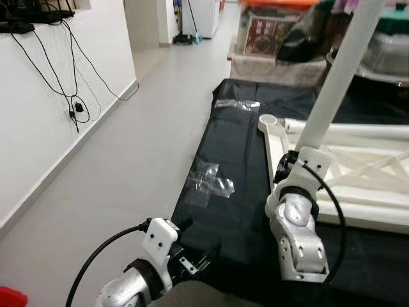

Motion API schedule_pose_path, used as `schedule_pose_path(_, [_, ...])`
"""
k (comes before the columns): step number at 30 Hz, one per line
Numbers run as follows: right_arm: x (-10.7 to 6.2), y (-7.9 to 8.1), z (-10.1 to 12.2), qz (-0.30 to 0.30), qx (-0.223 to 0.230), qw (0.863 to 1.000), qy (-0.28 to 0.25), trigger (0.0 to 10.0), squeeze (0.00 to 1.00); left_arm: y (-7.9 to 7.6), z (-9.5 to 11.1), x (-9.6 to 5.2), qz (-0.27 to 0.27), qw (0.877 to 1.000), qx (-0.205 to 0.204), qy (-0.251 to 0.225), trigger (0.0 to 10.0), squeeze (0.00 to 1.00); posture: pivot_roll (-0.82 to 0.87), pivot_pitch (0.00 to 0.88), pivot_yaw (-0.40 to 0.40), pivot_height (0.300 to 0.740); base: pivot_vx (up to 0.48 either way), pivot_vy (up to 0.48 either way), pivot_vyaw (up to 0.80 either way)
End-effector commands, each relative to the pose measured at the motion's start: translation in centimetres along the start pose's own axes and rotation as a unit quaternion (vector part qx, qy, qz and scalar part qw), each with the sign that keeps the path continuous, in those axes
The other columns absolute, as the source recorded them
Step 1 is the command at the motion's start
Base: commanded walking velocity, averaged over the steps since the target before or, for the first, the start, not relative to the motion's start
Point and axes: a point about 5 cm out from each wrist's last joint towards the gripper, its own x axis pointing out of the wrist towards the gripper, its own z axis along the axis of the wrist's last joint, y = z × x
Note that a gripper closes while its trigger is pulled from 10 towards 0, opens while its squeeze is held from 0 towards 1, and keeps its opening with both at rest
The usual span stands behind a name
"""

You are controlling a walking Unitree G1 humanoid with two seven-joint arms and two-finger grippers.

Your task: Building children table

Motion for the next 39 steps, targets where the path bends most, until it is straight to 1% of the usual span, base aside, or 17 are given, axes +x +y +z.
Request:
schedule_pose_path(1, [-0.1, -0.1, -0.3, 0.01, 0.009, 1.0, 0.003, 10.0, 0.0, -0.1, -0.3, -0.1, 0.0, 1.0, 0.005, 0.006, 10.0, 0.0, 0.05, 0.065, -0.03, 0.74, 0.0, 0.0, 0.0])
schedule_pose_path(2, [0.4, -0.4, -0.1, 0.052, 0.0, 0.999, -0.007, 10.0, 0.0, -0.1, -0.4, -0.1, -0.002, 1.0, 0.005, 0.006, 10.0, 0.0, 0.05, 0.062, -0.034, 0.74, 0.0, 0.0, 0.0])
schedule_pose_path(5, [0.6, -0.7, -0.1, 0.079, 0.006, 0.997, -0.008, 10.0, 0.0, -0.1, -0.4, 0.0, -0.002, 1.0, 0.005, 0.007, 10.0, 0.0, 0.05, 0.062, -0.031, 0.74, 0.0, 0.0, 0.0])
schedule_pose_path(7, [1.3, -1.4, 0.0, 0.127, 0.032, 0.991, -0.009, 10.0, 0.0, -0.1, -0.4, 0.0, -0.003, 1.0, 0.005, 0.006, 10.0, 0.0, 0.04, 0.061, -0.029, 0.74, 0.0, 0.0, 0.0])
schedule_pose_path(11, [1.7, -1.8, 0.2, 0.153, 0.026, 0.988, -0.019, 10.0, 0.0, -0.1, -0.4, 0.0, -0.004, 1.0, 0.006, 0.007, 10.0, 0.0, 0.05, 0.059, -0.029, 0.74, 0.0, 0.0, 0.0])
schedule_pose_path(13, [2.9, -3.2, 0.9, 0.252, 0.005, 0.967, -0.028, 10.0, 0.0, 0.0, -0.4, 0.0, -0.004, 1.0, 0.008, 0.007, 10.0, 0.0, 0.05, 0.056, -0.029, 0.74, 0.0, 0.0, 0.0])
schedule_pose_path(16, [3.0, -3.4, 1.1, 0.268, 0.005, 0.963, -0.029, 10.0, 0.0, 0.0, -0.4, 0.0, -0.004, 1.0, 0.008, 0.007, 10.0, 0.0, 0.05, 0.056, -0.029, 0.74, 0.0, 0.0, 0.0])
schedule_pose_path(20, [3.5, -3.6, 1.4, 0.328, 0.007, 0.945, -0.014, 10.0, 0.0, 0.0, -0.4, 0.1, -0.004, 1.0, 0.009, 0.007, 10.0, 0.0, 0.05, 0.057, -0.029, 0.74, 0.0, 0.0, 0.0])
schedule_pose_path(24, [4.8, -3.6, 2.0, 0.464, 0.008, 0.885, 0.026, 10.0, 0.0, 0.0, -0.4, 0.2, -0.006, 1.0, 0.015, 0.007, 10.0, 0.0, 0.05, 0.059, -0.031, 0.74, 0.0, 0.0, 0.0])
schedule_pose_path(28, [4.8, -3.0, 2.1, 0.534, 0.016, 0.844, 0.05, 10.0, 0.0, 0.0, -0.3, 0.2, -0.007, 1.0, 0.013, 0.005, 10.0, 0.0, 0.05, 0.059, -0.03, 0.74, 0.0, 0.0, 0.0])
schedule_pose_path(29, [4.7, -2.6, 2.0, 0.57, 0.015, 0.819, 0.063, 10.0, 0.0, 0.0, -0.3, 0.2, -0.007, 1.0, 0.013, 0.005, 10.0, 0.0, 0.06, 0.06, -0.029, 0.74, 0.0, 0.0, 0.0])
schedule_pose_path(31, [4.7, -2.6, 2.0, 0.579, 0.014, 0.812, 0.066, 10.0, 0.0, 0.0, -0.3, 0.2, -0.007, 1.0, 0.013, 0.005, 10.0, 0.0, 0.06, 0.06, -0.029, 0.74, 0.0, 0.0, 0.0])
schedule_pose_path(34, [4.6, -2.0, 1.7, 0.622, 0.012, 0.778, 0.086, 10.0, 0.0, 0.0, -0.1, 0.2, -0.009, 1.0, 0.012, 0.003, 10.0, 0.0, 0.07, 0.062, -0.029, 0.74, 0.0, 0.0, 0.0])
schedule_pose_path(36, [4.6, -2.0, 1.6, 0.629, 0.012, 0.772, 0.089, 10.0, 0.0, 0.0, -0.1, 0.2, -0.009, 1.0, 0.012, 0.003, 10.0, 0.0, 0.07, 0.062, -0.029, 0.74, 0.0, 0.0, 0.0])
schedule_pose_path(37, [4.3, -1.5, 1.5, 0.653, 0.009, 0.752, 0.095, 10.0, 0.0, 0.0, -0.1, 0.1, -0.008, 1.0, 0.013, 0.003, 10.0, 0.0, 0.08, 0.063, -0.031, 0.74, 0.0, 0.0, 0.0])
schedule_pose_path(38, [4.3, -1.5, 1.5, 0.653, 0.009, 0.752, 0.095, 10.0, 0.0, 0.0, -0.1, 0.1, -0.008, 1.0, 0.013, 0.003, 10.0, 0.0, 0.08, 0.063, -0.031, 0.74, 0.0, 0.0, 0.0])
schedule_pose_path(39, [4.1, -0.9, 1.4, 0.681, 0.006, 0.726, 0.098, 10.0, 0.0, 0.1, -0.1, 0.1, -0.007, 1.0, 0.014, 0.004, 10.0, 0.0, 0.08, 0.065, -0.028, 0.74, 0.0, 0.0, 0.0])
